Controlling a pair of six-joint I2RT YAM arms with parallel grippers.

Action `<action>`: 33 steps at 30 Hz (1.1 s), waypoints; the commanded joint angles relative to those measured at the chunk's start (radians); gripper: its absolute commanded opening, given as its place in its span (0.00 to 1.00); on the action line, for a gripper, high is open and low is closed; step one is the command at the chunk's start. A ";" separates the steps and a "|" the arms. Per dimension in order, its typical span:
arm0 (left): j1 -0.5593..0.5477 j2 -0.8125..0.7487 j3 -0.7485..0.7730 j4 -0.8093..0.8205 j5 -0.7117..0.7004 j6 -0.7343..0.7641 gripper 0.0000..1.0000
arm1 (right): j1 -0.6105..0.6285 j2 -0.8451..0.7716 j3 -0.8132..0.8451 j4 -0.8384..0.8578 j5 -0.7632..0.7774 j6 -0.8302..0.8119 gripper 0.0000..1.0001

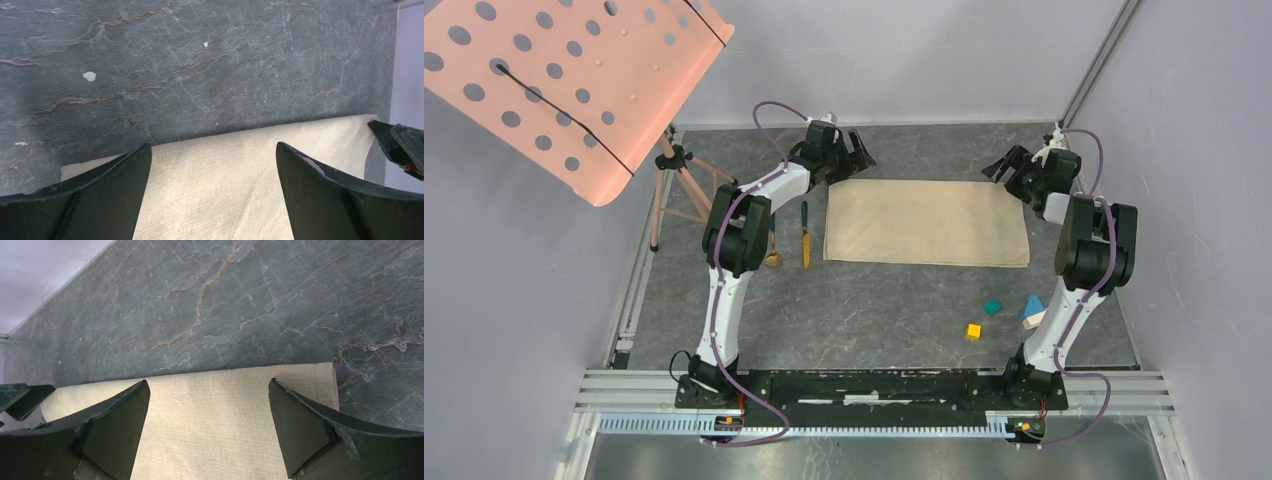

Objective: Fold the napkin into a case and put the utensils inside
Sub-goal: Smooth out the rectangle-folded napkin at the center of the board.

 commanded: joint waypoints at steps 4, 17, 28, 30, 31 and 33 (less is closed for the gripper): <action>-0.007 -0.129 -0.062 0.078 0.036 0.083 1.00 | -0.014 0.076 0.066 0.008 0.008 -0.040 0.94; 0.002 -0.100 -0.175 0.178 0.105 -0.036 1.00 | -0.017 0.046 0.037 0.067 -0.031 -0.007 0.93; 0.042 -0.016 -0.115 0.113 0.059 -0.030 1.00 | -0.022 0.071 0.037 0.077 -0.029 0.002 0.92; 0.046 -0.015 -0.119 0.110 0.039 -0.033 1.00 | -0.027 0.092 0.046 0.068 -0.013 -0.002 0.92; 0.048 -0.015 -0.118 0.101 0.030 -0.033 1.00 | -0.029 0.102 0.055 0.057 -0.006 -0.004 0.92; 0.053 -0.014 -0.115 0.061 -0.003 -0.031 1.00 | -0.038 0.122 0.065 0.038 0.008 -0.009 0.92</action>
